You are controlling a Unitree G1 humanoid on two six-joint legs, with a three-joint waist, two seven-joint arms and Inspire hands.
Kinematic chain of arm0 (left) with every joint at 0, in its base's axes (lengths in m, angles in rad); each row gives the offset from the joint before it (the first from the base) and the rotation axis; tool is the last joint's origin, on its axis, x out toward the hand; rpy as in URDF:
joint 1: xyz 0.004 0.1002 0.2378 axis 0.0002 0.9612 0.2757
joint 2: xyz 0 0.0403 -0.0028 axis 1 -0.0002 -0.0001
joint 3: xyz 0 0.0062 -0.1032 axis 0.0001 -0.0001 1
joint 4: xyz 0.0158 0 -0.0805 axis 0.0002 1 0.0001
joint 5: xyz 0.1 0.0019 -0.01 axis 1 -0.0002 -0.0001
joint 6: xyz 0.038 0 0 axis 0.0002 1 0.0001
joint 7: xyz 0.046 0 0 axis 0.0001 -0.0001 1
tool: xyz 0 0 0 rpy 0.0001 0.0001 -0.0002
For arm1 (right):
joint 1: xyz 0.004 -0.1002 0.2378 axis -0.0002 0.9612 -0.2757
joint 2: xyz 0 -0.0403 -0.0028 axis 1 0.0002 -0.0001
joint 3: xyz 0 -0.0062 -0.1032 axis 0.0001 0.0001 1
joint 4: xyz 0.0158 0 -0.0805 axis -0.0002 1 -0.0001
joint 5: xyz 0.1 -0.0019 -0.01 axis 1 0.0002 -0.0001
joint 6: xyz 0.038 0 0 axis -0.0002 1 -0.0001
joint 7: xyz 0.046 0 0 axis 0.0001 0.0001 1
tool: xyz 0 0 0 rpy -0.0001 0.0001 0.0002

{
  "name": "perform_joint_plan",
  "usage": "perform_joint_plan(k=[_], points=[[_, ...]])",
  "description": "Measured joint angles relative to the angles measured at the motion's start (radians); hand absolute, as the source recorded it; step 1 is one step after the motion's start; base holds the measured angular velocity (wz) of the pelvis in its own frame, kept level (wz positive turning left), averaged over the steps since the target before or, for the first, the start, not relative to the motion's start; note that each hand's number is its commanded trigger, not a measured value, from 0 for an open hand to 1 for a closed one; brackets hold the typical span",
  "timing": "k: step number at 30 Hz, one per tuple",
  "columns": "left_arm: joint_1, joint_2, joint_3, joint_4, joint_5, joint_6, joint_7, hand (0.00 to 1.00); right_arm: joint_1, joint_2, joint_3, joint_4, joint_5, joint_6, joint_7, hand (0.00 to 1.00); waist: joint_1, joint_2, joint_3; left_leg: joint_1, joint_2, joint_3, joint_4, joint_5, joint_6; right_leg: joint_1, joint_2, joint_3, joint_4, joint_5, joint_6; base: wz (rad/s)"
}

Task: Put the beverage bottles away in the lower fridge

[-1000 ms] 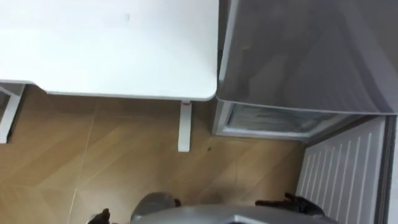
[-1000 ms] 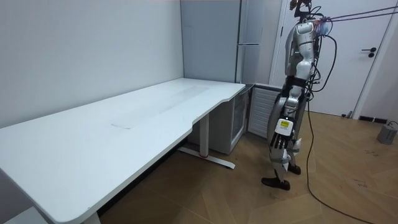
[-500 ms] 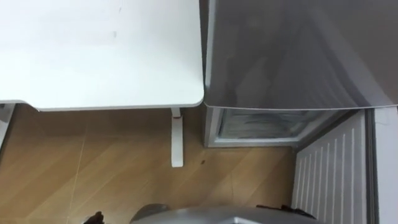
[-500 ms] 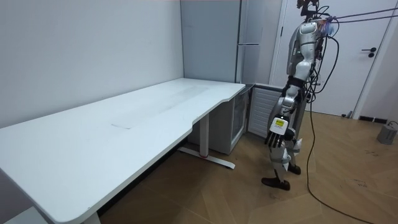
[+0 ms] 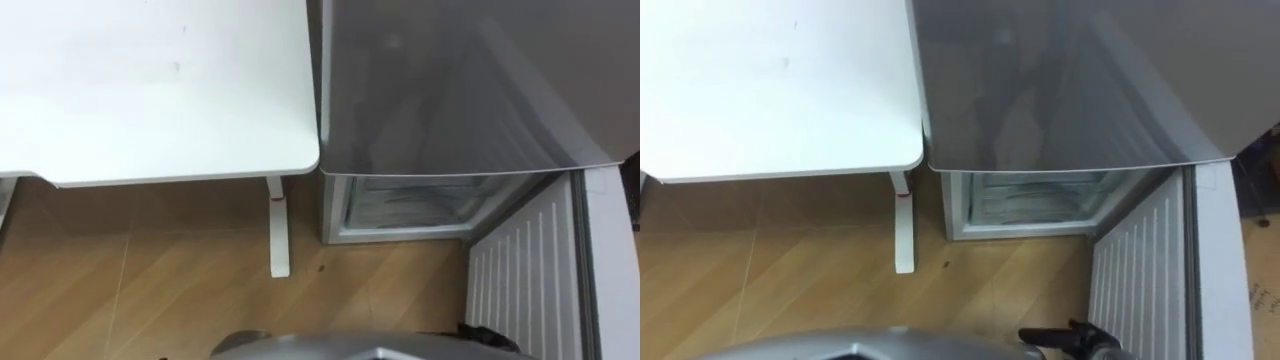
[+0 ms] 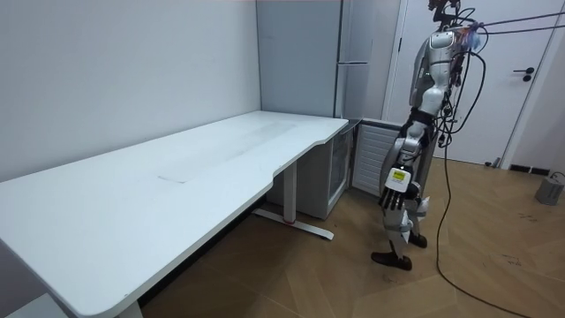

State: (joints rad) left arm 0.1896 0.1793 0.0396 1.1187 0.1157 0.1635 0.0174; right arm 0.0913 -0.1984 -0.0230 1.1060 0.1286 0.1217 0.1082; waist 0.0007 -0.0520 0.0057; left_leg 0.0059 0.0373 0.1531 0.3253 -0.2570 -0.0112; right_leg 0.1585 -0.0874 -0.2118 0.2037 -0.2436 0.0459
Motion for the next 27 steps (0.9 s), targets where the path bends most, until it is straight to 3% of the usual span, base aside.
perform_joint_plan(k=[4,6,10,16,27], points=[[0.015,0.003,0.017,-0.023,0.014,-0.020,0.000,0.00,0.037,-0.004,-0.077,-0.270,-0.198,0.004,-0.063,0.00,-0.025,-0.009,0.0009,0.007,0.003,0.012,-0.004,0.000,-0.001,-0.001,0.001,0.012,0.000,0.000,0.000,-0.11],[0.003,0.007,0.036,-0.024,0.010,-0.026,0.006,0.00,0.051,-0.015,-0.089,-0.419,-0.293,-0.039,-0.125,0.00,-0.036,-0.011,0.0025,0.007,0.005,0.018,-0.005,0.001,-0.002,-0.006,0.001,0.016,0.001,0.001,-0.001,-0.08],[0.001,0.007,0.033,-0.040,-0.005,-0.068,0.047,0.00,0.086,-0.014,-0.085,-0.627,-0.410,-0.058,-0.174,0.00,-0.034,-0.025,-0.0067,0.007,0.006,0.038,-0.026,0.007,-0.002,-0.024,0.001,0.037,0.002,0.004,-0.002,-0.14],[0.012,0.005,0.036,-0.037,-0.006,-0.109,0.063,0.00,0.128,-0.010,-0.086,-0.794,-0.506,-0.078,-0.254,0.00,-0.031,-0.024,-0.0062,0.041,0.002,0.058,-0.055,0.009,-0.002,-0.021,0.001,0.066,0.001,0.010,0.002,-0.12],[0.026,-0.008,0.057,-0.038,-0.004,-0.131,0.067,0.00,0.138,-0.006,-0.098,-0.887,-0.534,-0.144,-0.371,0.00,-0.033,-0.007,-0.0087,0.053,0.001,0.064,-0.075,0.010,-0.004,-0.023,0.001,0.077,-0.002,0.010,0.003,-0.03]])
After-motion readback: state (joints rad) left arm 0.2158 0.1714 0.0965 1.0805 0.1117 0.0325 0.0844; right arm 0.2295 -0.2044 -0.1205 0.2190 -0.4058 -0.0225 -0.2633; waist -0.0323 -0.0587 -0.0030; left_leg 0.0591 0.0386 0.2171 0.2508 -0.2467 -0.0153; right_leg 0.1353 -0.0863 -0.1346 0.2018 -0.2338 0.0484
